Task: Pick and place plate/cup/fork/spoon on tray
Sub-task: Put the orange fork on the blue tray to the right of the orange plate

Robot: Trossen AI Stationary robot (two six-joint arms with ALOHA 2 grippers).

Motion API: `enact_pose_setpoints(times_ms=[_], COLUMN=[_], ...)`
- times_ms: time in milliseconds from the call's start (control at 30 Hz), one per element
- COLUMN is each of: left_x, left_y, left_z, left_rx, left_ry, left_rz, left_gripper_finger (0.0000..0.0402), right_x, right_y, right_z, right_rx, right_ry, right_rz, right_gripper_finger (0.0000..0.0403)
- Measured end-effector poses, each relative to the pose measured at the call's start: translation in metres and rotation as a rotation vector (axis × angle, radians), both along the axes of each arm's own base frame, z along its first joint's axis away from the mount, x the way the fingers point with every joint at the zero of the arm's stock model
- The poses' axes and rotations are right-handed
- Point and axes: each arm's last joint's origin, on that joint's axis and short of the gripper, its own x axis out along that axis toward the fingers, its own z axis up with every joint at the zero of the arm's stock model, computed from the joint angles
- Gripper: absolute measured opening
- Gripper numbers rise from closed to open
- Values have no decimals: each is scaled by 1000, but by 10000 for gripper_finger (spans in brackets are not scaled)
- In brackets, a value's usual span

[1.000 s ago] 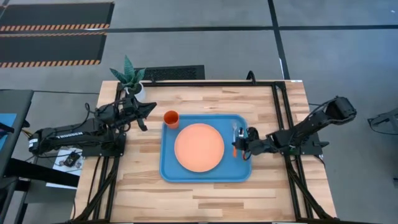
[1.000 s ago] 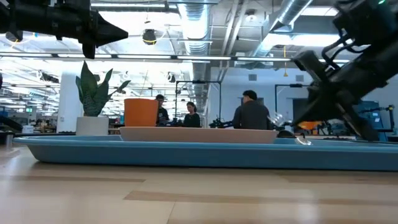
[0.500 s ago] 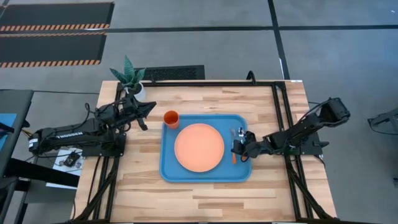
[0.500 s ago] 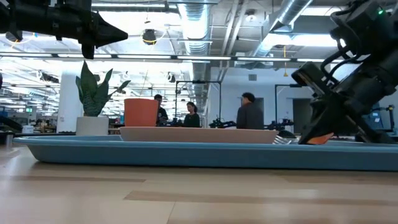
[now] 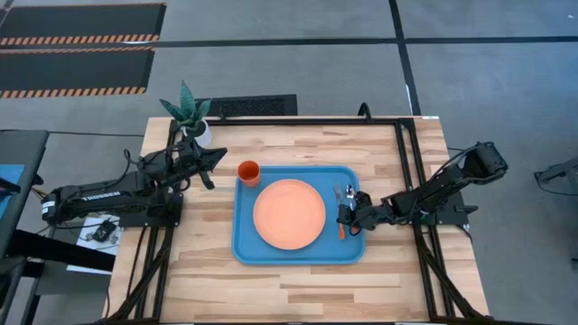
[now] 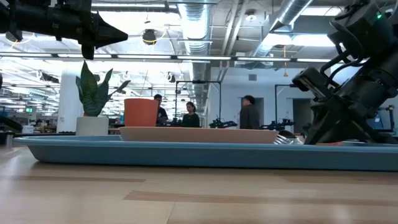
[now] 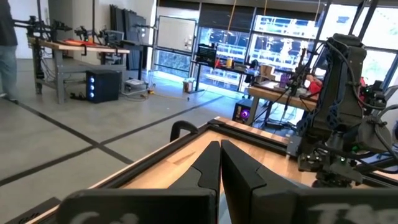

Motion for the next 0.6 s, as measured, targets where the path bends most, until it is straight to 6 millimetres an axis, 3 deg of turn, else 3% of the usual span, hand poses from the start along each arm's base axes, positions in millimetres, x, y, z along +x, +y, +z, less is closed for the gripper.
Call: enact_pose_setpoints(times_ms=[600], left_x=[0], left_y=[0], left_z=[0], left_rx=[-7], left_ry=[-5], left_rz=[-12], left_gripper_finger=[0], right_x=[0], right_y=[0], right_z=[0], right_rx=[-5], right_ry=[4], right_rz=[12], right_gripper_finger=[72])
